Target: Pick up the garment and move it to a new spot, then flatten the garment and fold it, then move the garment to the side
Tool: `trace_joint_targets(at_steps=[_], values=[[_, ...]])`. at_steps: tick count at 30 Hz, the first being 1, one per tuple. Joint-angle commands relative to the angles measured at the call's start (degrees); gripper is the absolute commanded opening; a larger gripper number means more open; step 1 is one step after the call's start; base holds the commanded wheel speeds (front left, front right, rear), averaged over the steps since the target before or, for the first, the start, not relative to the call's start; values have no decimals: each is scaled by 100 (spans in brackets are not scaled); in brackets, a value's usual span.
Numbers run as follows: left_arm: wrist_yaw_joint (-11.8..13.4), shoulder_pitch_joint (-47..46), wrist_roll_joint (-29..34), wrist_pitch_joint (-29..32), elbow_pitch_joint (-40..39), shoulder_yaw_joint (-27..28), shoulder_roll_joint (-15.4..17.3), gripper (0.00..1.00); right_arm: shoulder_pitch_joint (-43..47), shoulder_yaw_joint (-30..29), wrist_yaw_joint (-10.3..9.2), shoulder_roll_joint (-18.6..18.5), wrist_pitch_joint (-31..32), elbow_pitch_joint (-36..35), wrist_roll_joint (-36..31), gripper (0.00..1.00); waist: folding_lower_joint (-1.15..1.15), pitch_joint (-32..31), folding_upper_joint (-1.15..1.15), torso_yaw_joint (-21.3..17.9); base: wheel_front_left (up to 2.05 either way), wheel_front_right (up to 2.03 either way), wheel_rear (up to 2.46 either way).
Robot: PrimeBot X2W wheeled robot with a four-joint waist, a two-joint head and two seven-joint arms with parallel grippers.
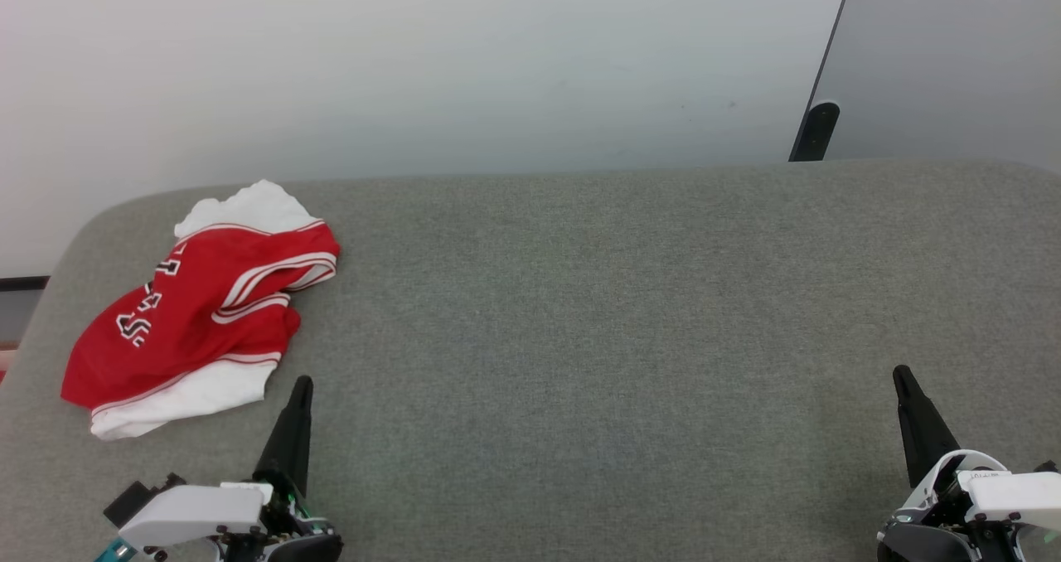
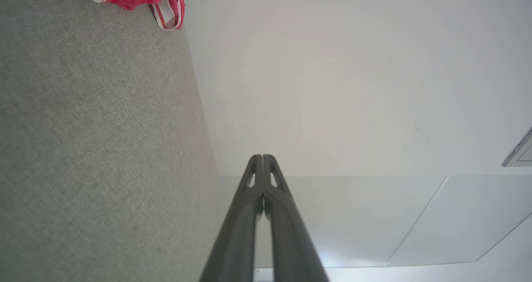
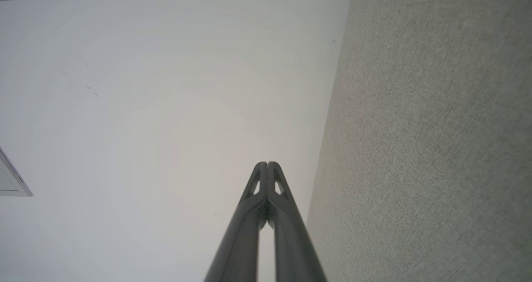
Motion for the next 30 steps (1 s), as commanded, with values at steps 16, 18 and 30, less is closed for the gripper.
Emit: trace_joint_targets(at_steps=[16,18,30], values=[[8,199,58,-57,216,-14,-50,100,125,21,1,23,-34,258,-20,100,0,0,0,2,0,0,0],[8,183,113,-105,197,-18,-32,100,76,45,1,20,-68,269,-46,100,0,0,0,3,0,0,0],[80,92,973,-462,159,-171,178,100,-256,482,0,-174,-414,411,-725,100,0,-10,0,17,0,0,0]])
